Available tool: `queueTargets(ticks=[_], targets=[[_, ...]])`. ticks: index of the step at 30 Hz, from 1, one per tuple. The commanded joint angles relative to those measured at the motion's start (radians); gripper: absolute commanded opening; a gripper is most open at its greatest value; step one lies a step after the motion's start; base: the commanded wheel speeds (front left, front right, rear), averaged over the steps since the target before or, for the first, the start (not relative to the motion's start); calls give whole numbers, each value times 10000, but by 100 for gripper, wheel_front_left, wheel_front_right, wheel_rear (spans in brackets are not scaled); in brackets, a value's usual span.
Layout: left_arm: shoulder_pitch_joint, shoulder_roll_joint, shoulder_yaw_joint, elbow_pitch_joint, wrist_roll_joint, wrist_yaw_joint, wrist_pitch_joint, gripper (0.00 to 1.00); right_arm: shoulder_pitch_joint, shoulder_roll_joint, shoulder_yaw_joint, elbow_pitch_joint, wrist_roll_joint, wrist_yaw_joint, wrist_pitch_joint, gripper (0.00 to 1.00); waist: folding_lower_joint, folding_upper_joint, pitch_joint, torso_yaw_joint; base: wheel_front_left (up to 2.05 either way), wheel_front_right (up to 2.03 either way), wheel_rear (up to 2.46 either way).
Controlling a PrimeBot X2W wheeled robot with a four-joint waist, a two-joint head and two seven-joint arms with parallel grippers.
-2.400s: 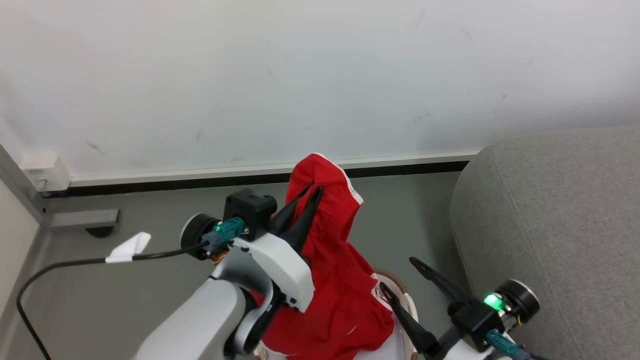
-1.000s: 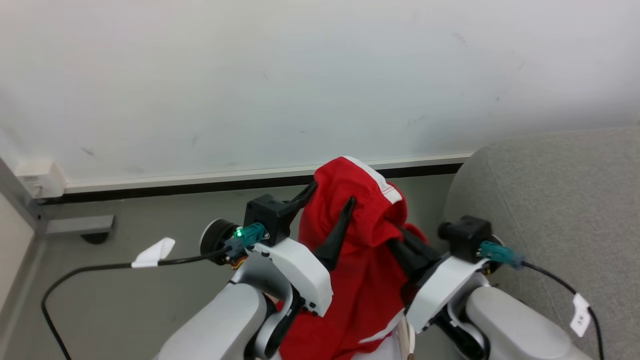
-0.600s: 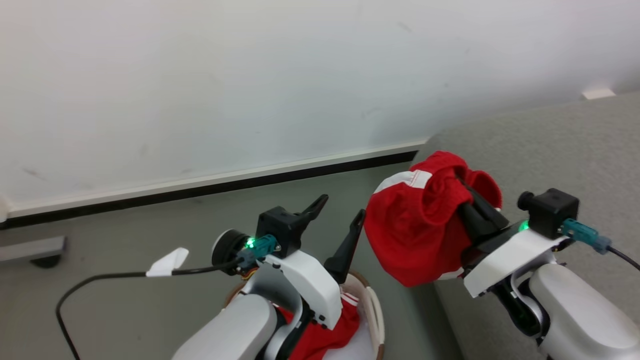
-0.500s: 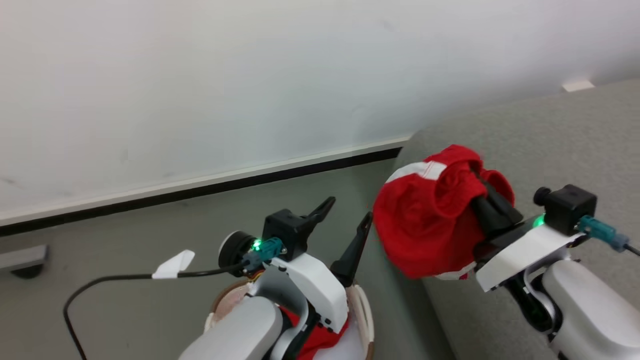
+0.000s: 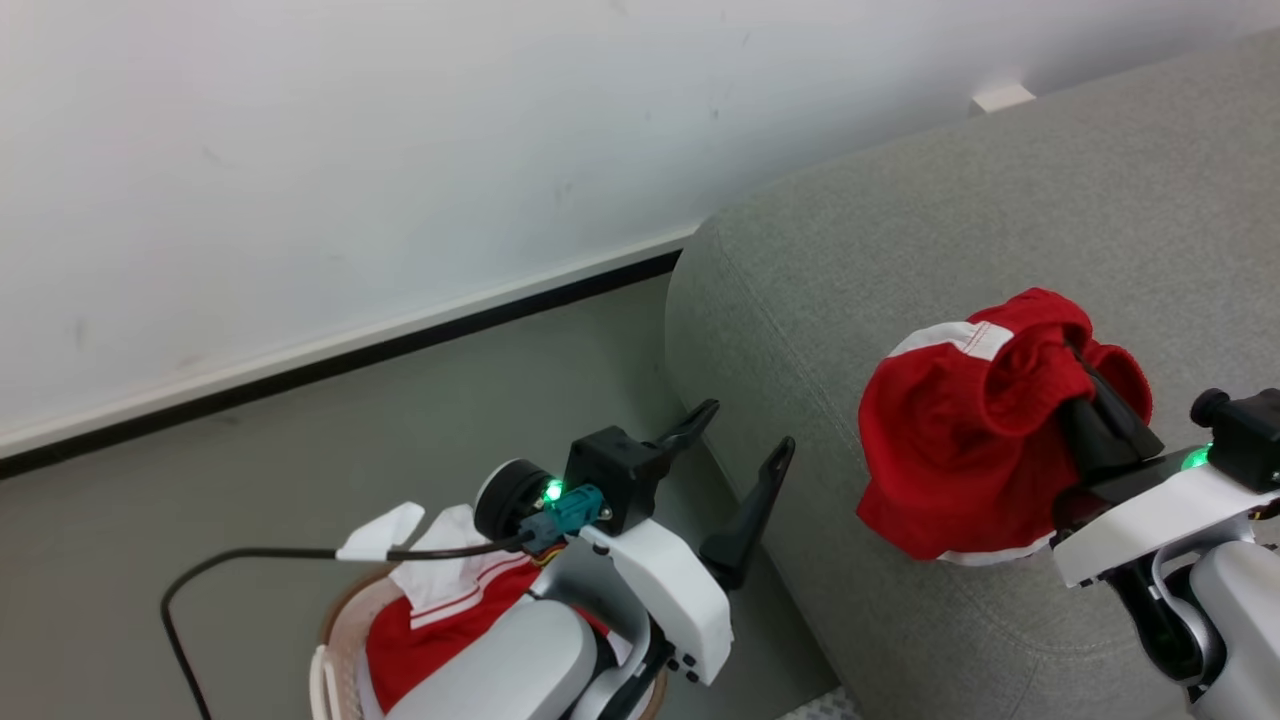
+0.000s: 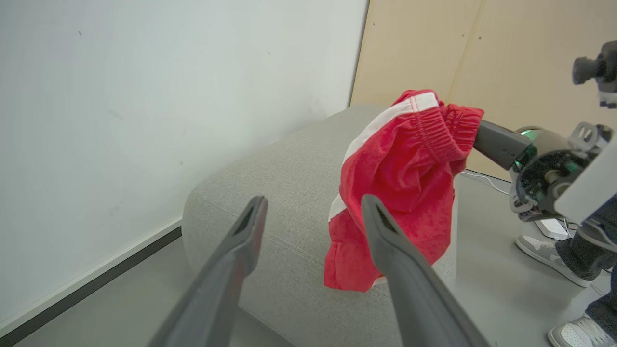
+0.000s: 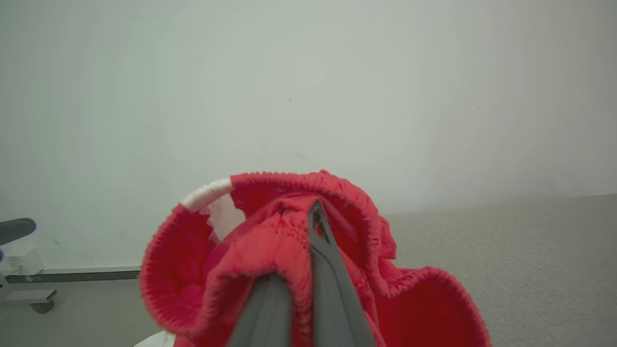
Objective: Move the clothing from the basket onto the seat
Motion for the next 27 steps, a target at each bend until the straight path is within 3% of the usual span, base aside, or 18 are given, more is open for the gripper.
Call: queueTargets(ticks=[1, 7, 13, 20, 27], targets=[[-101, 9, -21, -43, 44, -36, 21, 100, 118, -42, -145, -80, 6, -21, -33, 0, 0, -1, 188, -71, 0, 0, 0], [-518, 15, -246, -246, 271, -105, 311, 100, 84, 78, -1008, -122, -28, -21, -33, 0, 0, -1, 1037, 160, 0, 0, 0], [-1229, 106, -400, -496, 600, -293, 662, 100, -1023, 300, -2252, 472, -162, -21, -33, 0, 0, -1, 2490, 711, 0, 0, 0], [-2300, 145, -508, -750, 928, -546, 993, 100, -3643, 88, -4189, 2001, -791, -21, -28, 0, 0, -1, 4427, 1674, 0, 0, 0], [-3246, 65, -583, -896, 1303, -726, 1135, 100, -6608, -391, -6155, 4100, -2231, -21, 98, 0, 0, -1, 6091, 2601, 0, 0, 0]])
